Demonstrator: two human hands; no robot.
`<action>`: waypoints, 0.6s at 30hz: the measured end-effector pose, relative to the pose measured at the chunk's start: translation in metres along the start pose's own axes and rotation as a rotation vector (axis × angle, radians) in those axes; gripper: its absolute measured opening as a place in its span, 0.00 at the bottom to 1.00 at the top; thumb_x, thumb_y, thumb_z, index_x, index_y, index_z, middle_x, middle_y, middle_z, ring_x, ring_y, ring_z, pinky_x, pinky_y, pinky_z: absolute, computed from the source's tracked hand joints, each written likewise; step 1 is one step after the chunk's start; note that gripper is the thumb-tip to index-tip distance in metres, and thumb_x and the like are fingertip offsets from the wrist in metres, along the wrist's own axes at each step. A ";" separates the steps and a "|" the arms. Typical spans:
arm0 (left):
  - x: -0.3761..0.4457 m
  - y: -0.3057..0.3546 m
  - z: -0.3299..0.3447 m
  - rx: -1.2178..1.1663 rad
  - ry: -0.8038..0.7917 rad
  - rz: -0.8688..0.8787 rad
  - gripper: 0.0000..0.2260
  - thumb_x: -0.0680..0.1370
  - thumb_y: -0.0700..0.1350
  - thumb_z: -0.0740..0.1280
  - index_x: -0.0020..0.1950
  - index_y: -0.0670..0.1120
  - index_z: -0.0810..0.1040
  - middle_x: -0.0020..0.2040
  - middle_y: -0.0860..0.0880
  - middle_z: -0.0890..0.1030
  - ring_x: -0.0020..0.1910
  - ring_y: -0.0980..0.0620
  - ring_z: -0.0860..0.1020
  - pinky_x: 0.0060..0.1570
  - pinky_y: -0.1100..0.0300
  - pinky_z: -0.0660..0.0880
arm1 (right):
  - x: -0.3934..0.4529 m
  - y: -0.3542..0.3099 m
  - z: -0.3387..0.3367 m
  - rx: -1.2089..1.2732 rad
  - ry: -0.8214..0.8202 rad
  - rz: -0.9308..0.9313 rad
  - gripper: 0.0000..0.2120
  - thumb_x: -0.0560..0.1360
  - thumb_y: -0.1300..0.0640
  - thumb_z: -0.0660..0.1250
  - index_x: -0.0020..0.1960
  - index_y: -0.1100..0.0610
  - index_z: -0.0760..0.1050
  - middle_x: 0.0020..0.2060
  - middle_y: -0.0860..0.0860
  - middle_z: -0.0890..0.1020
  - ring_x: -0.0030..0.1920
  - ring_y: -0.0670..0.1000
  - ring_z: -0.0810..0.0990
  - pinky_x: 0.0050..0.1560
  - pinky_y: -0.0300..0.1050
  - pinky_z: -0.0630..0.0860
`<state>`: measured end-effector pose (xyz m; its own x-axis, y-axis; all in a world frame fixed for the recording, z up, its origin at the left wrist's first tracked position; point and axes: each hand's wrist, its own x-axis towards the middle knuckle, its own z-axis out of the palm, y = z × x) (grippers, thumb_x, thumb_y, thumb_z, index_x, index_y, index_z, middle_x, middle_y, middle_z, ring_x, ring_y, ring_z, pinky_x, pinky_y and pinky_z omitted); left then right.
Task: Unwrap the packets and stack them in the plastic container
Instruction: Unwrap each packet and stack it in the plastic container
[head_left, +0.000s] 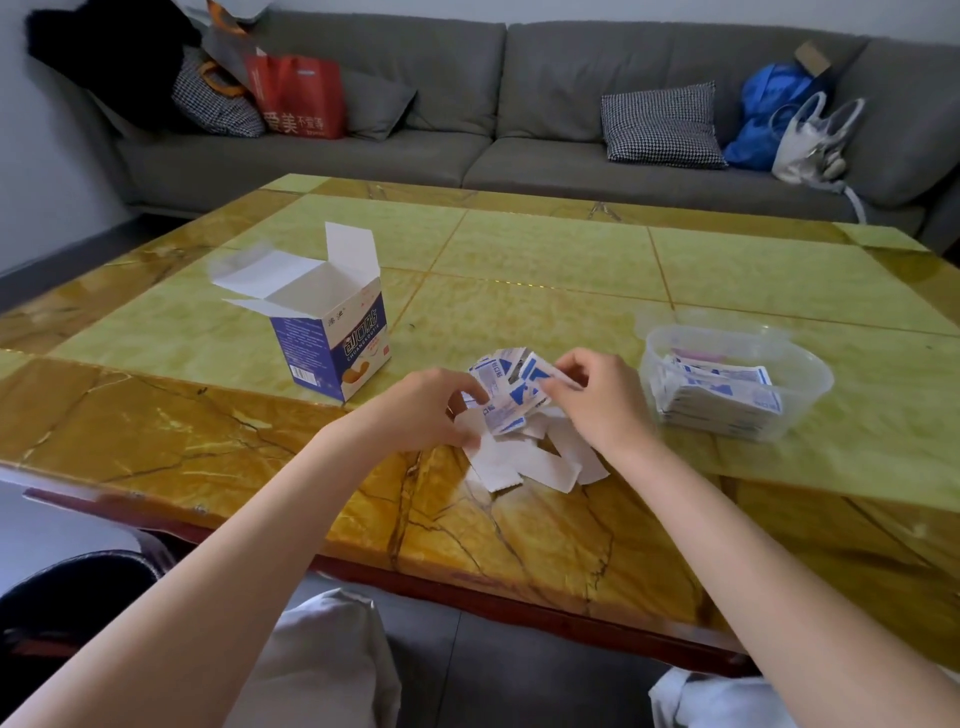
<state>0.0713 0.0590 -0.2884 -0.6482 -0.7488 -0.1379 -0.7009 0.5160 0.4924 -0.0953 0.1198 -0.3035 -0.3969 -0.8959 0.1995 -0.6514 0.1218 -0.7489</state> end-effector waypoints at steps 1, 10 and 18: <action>0.001 0.000 -0.001 -0.001 0.026 0.016 0.17 0.72 0.44 0.71 0.60 0.49 0.76 0.42 0.56 0.74 0.35 0.64 0.70 0.31 0.73 0.66 | 0.001 -0.001 -0.002 -0.029 0.056 -0.045 0.04 0.74 0.59 0.68 0.45 0.60 0.78 0.38 0.52 0.81 0.35 0.48 0.77 0.33 0.37 0.72; -0.002 0.011 -0.011 -0.213 0.354 0.190 0.03 0.73 0.44 0.69 0.41 0.53 0.78 0.39 0.61 0.78 0.40 0.65 0.75 0.37 0.78 0.69 | 0.004 -0.015 -0.037 0.318 0.240 -0.109 0.06 0.71 0.61 0.71 0.47 0.55 0.78 0.36 0.43 0.80 0.34 0.35 0.78 0.37 0.28 0.76; 0.005 0.024 0.002 -0.451 0.351 0.218 0.16 0.68 0.30 0.70 0.37 0.53 0.76 0.44 0.52 0.79 0.45 0.56 0.77 0.50 0.66 0.73 | -0.008 -0.022 -0.044 0.822 -0.020 0.047 0.08 0.71 0.66 0.69 0.39 0.53 0.79 0.33 0.46 0.82 0.36 0.43 0.79 0.43 0.36 0.75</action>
<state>0.0507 0.0683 -0.2791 -0.5719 -0.7779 0.2605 -0.3183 0.5031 0.8035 -0.1066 0.1427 -0.2612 -0.3954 -0.9060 0.1507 0.0504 -0.1852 -0.9814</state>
